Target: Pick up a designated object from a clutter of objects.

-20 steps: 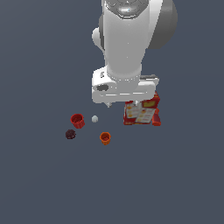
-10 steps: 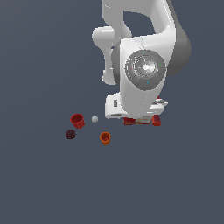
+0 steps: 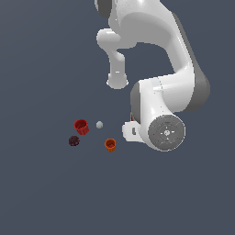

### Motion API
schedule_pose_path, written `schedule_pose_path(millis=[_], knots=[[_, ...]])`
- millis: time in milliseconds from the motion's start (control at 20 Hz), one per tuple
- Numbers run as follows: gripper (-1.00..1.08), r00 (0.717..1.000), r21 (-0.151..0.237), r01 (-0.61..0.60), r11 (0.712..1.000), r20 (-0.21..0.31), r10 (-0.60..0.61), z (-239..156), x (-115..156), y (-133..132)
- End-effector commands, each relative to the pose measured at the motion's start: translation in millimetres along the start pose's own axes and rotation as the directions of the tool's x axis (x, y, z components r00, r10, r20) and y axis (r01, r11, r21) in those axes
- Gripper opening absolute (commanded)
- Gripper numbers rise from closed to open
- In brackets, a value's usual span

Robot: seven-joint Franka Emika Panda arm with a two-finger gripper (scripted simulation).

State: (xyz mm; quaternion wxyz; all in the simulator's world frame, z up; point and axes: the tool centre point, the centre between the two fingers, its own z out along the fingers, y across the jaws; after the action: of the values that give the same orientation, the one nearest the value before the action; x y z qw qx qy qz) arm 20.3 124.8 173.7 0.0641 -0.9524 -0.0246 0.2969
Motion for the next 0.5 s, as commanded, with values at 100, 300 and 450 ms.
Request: schedule_pose_path(millis=[100, 300, 450], knots=[[1.08, 0.994, 0.02, 0.001, 1.0, 0.113, -0.003, 27.0, 10.9, -17.6], [1.08, 0.978, 0.038, -0.001, 0.999, 0.211, -0.007, 51.6, 17.9, -33.6], [1.08, 0.959, 0.051, -0.003, 0.999, 0.283, -0.011, 70.2, 21.6, -45.9]])
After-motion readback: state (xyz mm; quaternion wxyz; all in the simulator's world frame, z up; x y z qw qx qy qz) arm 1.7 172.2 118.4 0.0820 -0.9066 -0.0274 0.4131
